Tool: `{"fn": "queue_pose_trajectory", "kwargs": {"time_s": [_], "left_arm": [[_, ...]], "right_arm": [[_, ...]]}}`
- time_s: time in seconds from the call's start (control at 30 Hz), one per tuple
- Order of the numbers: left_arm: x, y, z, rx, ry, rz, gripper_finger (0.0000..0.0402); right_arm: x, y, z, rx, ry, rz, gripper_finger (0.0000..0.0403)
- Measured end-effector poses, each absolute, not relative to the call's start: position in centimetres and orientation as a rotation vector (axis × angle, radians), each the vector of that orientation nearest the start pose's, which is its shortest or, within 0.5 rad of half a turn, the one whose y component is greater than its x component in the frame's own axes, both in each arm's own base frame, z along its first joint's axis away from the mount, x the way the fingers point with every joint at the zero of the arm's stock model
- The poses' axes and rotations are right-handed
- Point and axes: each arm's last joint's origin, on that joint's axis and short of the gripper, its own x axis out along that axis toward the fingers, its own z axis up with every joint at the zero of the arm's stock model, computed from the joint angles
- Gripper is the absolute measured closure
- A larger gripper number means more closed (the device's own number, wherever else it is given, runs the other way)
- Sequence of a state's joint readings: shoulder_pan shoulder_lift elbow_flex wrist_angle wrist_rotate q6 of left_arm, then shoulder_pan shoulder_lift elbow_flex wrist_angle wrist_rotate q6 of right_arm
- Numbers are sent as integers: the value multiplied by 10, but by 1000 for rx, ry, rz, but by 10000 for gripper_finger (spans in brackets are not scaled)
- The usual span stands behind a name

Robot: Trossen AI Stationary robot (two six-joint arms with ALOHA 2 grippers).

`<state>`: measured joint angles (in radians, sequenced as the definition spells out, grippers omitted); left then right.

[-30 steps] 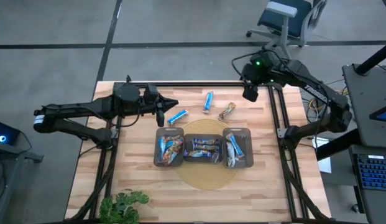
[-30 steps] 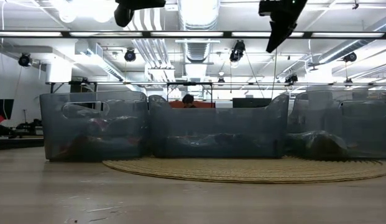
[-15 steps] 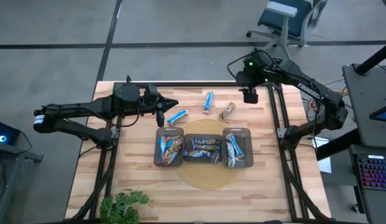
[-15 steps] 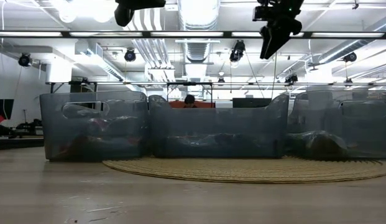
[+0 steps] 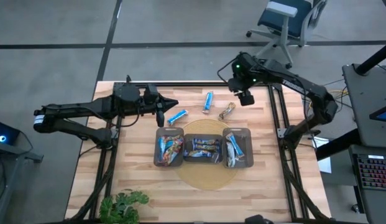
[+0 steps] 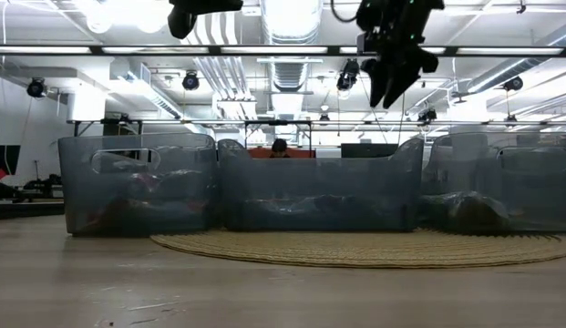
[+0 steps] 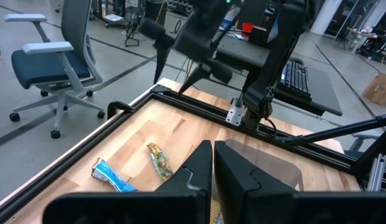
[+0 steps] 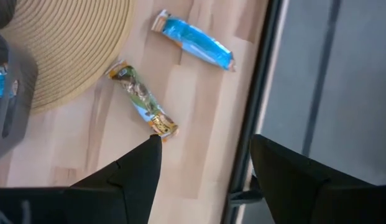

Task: Pick and place Granola Bars by type
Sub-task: Put the orange granola bar into the right black bin

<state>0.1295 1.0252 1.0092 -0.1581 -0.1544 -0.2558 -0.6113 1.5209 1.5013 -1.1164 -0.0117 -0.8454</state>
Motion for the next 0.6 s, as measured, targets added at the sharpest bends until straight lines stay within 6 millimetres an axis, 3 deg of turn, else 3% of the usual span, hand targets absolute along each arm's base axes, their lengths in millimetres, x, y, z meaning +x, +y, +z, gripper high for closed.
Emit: {"fn": "queue_pose_trajectory", "kwargs": {"time_s": [0.6], "left_arm": [[221, 33, 369, -256, 137, 305, 401]], "right_arm": [[282, -195, 257, -225, 1388, 120, 172]]}}
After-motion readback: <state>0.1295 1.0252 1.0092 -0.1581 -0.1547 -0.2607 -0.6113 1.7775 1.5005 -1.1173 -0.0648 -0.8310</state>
